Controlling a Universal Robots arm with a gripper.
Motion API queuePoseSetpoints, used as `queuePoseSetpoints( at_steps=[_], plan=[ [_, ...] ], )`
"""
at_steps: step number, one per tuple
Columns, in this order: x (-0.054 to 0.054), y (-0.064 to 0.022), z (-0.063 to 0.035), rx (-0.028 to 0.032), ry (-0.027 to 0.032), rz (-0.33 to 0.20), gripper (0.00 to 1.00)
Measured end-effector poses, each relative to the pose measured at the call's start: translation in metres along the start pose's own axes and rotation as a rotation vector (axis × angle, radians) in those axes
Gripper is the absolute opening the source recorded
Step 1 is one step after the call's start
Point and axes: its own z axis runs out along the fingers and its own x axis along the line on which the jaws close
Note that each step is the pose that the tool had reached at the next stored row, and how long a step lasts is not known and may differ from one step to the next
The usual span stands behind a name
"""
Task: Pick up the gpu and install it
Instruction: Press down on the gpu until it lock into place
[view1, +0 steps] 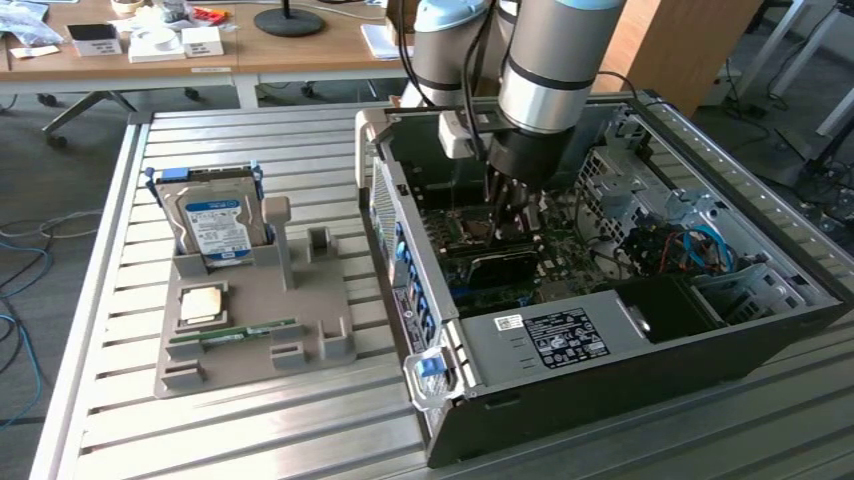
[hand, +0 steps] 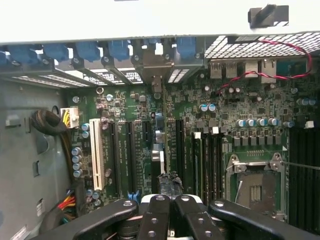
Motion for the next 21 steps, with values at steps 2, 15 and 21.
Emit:
queuePoseSetpoints(
  at_steps=[2,15,21],
  plan=[
    [0.0000,0.0000,0.0032,-0.0001,0.0003,0.000,0.11],
    [0.0011,0.0000,0.0063,-0.0011,-0.0141,0.000,0.11],
    [0.0015,0.0000,0.0110,-0.0011,-0.0142,0.000,0.11]
  ],
)
